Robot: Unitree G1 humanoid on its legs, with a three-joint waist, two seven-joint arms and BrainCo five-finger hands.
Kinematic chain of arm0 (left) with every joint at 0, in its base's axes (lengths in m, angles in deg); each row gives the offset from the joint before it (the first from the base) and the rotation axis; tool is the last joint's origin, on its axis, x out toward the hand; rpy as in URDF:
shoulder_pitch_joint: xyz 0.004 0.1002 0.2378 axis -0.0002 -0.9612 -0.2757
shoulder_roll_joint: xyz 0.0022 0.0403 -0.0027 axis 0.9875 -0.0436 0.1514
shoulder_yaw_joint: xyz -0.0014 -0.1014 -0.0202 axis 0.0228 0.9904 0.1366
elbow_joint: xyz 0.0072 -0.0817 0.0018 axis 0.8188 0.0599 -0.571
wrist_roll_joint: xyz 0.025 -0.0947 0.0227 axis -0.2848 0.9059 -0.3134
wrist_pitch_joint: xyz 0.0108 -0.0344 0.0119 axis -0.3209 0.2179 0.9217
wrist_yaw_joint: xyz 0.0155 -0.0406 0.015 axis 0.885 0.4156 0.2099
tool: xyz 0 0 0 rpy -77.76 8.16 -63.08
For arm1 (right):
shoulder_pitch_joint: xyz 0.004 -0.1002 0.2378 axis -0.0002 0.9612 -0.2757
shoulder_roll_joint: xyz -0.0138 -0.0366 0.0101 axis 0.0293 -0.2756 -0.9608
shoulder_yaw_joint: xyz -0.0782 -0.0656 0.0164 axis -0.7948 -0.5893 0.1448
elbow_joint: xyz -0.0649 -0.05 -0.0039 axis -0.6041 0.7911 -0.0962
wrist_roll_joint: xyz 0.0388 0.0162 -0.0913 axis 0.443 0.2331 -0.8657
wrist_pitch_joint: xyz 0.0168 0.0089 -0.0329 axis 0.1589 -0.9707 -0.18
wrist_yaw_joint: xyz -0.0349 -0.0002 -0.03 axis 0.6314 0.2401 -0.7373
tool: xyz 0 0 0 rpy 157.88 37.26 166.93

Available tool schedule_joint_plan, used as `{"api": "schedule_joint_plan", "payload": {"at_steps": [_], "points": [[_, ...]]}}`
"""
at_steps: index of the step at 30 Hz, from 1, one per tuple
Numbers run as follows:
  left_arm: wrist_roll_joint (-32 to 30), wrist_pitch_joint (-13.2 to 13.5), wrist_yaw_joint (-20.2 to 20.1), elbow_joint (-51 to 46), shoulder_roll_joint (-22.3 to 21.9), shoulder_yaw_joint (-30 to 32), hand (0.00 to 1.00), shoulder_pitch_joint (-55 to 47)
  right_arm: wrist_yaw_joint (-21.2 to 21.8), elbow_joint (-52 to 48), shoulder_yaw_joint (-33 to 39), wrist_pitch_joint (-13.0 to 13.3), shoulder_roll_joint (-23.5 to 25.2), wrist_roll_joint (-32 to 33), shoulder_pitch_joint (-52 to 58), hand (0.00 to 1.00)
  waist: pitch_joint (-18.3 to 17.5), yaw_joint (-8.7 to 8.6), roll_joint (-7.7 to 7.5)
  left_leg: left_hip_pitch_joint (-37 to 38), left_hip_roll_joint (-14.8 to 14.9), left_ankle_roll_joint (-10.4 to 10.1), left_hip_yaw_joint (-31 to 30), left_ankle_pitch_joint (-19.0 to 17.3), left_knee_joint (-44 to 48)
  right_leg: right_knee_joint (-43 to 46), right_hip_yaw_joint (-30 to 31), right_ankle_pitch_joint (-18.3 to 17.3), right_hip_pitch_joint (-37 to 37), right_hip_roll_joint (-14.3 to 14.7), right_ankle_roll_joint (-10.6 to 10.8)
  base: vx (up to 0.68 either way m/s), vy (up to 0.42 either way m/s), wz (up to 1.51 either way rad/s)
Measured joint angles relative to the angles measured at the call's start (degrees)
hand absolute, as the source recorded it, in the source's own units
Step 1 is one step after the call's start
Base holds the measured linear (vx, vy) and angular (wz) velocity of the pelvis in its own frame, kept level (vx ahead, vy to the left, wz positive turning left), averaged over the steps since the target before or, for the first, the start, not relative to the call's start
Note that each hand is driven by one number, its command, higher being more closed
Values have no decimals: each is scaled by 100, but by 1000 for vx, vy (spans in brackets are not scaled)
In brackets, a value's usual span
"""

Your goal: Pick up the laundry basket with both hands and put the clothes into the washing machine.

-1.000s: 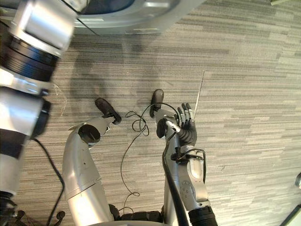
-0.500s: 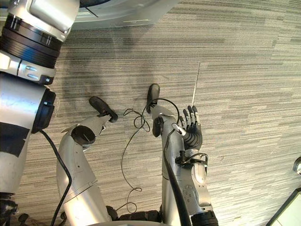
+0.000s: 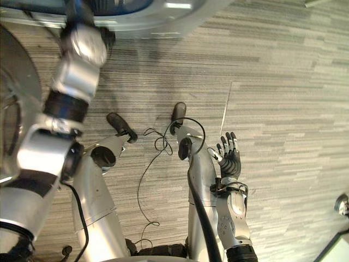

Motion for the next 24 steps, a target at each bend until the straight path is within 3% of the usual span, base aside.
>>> {"api": "schedule_joint_plan", "payload": {"at_steps": [4,9,14,17,20,23,24], "points": [[708,281,4,-187,-500,766,0,-1271,-113,354,30,-137,30,-137,-108,0,-5,171,11,437,-184,-96,-2,295,-567,-375,-128,60,441,-16,-95,-27,-26,26],[1721,429,38,28,-959,1457,0,-2588,-298,791,-9,-271,200,-330,-348,0,-9,198,20,1039,-307,-242,125,451,-1135,-848,-177,147,991,8,-129,4,-16,9],[2838,876,40,-579,-1109,1121,0,-3258,-408,1119,-114,-365,274,-624,-541,0,-26,293,69,1521,-404,-184,134,566,-1350,-949,-235,169,1460,-35,-147,38,-8,10],[3155,1211,-45,-1338,-1354,553,0,-3904,-449,1375,-186,-510,224,-641,-702,0,-46,376,203,1969,-581,-182,67,572,-1374,-730,-266,6,1853,-215,-94,52,-9,23],[3754,1522,-390,-1657,-1689,188,0,-4902,-526,1738,-272,-670,213,-679,-728,0,-121,494,343,2680,-777,-205,-96,556,-1597,-678,-383,-250,2596,-366,-90,20,-54,41],[4356,1584,-751,-1661,-1976,135,0,-5873,-530,2013,-323,-811,117,-1069,-596,0,-274,515,518,3611,-1050,-413,-163,711,-2466,-1157,-781,-306,3605,-496,-36,36,-90,72],[4533,1586,-861,-1663,-1986,135,0,-6189,-530,2086,-315,-835,58,-1162,-399,0,-479,516,607,3921,-1099,-482,-110,898,-2912,-1430,-997,-270,3947,-503,-12,98,-96,83]]}}
